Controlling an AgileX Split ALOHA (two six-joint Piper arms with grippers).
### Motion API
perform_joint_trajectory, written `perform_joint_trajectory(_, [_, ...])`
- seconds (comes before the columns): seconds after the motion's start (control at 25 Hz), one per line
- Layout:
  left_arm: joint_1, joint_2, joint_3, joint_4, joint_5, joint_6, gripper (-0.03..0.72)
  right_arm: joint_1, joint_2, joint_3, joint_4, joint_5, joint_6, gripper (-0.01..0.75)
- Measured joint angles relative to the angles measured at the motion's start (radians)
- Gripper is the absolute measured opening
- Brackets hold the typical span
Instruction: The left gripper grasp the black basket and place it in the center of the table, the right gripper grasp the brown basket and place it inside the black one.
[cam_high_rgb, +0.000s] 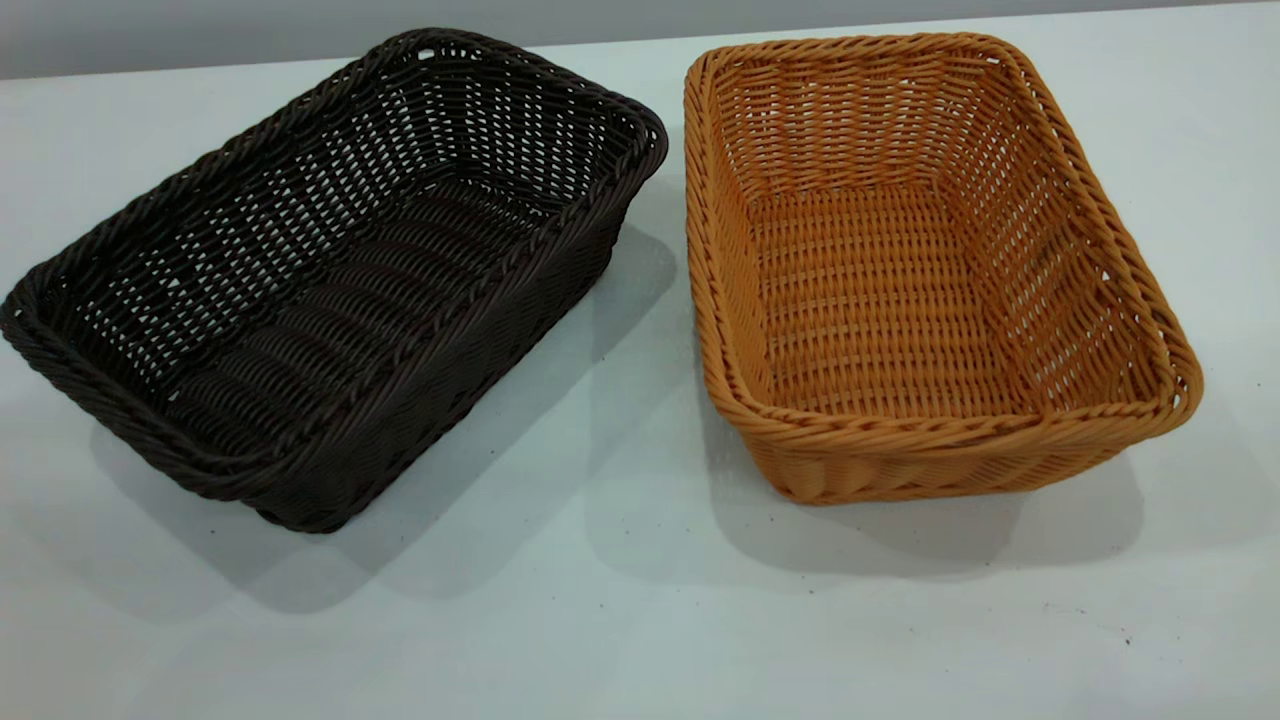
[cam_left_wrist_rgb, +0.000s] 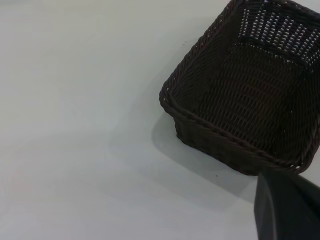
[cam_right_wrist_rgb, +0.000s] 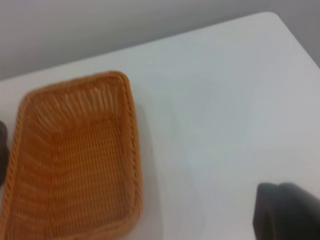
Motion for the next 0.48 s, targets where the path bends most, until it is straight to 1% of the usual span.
perform_joint_trajectory(0.08, [0.000, 0.000, -0.008, -0.006, -0.009, 0.000, -0.001, 0.000, 0.000, 0.000, 0.002, -0.002, 0.000, 0.003])
perform_joint_trajectory(0.28, [0.000, 0.054, -0.059, -0.109, -0.092, 0.016, -0.001, 0.000, 0.019, -0.012, 0.035, -0.001, -0.003, 0.025])
perform_joint_trajectory(0.4, [0.000, 0.133, -0.097, -0.176, -0.109, 0.101, -0.001, 0.000, 0.077, -0.024, 0.114, 0.000, -0.047, 0.073])
perform_joint_trajectory(0.48, [0.000, 0.203, -0.128, -0.238, -0.130, 0.179, -0.001, 0.000, 0.120, -0.032, 0.171, -0.005, -0.103, 0.125])
